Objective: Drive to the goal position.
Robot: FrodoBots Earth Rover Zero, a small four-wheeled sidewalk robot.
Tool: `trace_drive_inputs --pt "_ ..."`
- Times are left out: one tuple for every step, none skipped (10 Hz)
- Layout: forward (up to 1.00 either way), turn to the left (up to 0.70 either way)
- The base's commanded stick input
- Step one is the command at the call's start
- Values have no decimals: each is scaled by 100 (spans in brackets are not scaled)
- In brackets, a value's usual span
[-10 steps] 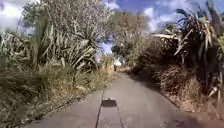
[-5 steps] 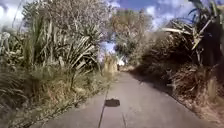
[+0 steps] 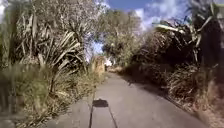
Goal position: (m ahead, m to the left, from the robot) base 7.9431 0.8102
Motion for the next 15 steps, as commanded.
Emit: trace_drive_inputs --pt "70 -35" --pt "70 -35" --pt "70 -35" --pt "70 -13" --pt "70 0" --pt "70 0" --pt "70 0" --pt "70 14" --pt "70 35" --pt "70 35" --pt "70 35" --pt "70 35" --pt "70 35" --pt "70 35" --pt "70 35"
